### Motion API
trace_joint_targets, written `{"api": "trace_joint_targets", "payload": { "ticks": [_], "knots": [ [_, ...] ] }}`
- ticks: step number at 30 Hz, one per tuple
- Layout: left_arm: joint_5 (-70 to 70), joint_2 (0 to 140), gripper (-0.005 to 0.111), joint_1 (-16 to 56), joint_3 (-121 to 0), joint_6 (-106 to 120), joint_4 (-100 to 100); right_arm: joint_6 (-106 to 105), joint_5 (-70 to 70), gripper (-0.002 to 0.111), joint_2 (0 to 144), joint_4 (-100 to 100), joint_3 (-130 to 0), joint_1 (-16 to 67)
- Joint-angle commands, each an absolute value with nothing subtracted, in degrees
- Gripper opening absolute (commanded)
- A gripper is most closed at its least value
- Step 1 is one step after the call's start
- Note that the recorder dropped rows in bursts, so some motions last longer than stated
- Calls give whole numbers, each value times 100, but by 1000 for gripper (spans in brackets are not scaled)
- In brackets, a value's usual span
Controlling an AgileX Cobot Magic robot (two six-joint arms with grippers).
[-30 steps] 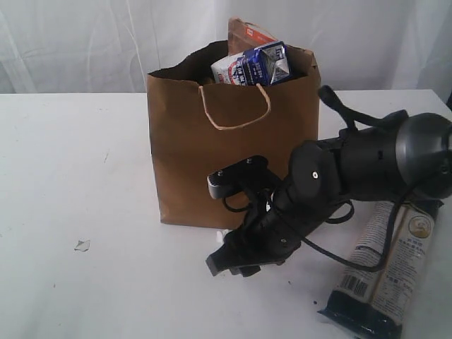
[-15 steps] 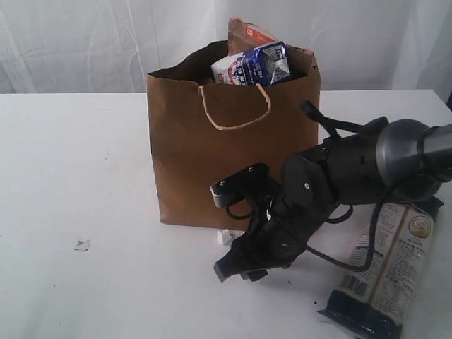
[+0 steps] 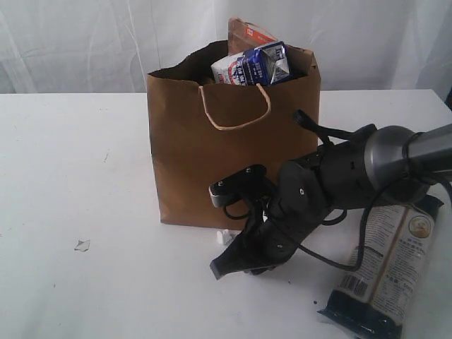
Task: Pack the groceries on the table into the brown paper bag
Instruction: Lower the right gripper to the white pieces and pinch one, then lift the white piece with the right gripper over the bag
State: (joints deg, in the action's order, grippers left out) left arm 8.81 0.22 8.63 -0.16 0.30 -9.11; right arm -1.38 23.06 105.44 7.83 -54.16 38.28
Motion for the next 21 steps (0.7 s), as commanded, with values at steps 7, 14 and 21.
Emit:
{"api": "trace_joint_targets", "payload": {
  "ticks": [7,14,21],
  "knots": [
    [907,0,53,845,0,50,-953,-106,2367,0,9936,1060,-5253,3828],
    [907,0,53,845,0,50,-953,0,2306,0,8619,1060,-4833,3828],
    [907,0,53,845,0,50,-953,0,2638,0,7184,1048,-4659,3828]
  ]
}}
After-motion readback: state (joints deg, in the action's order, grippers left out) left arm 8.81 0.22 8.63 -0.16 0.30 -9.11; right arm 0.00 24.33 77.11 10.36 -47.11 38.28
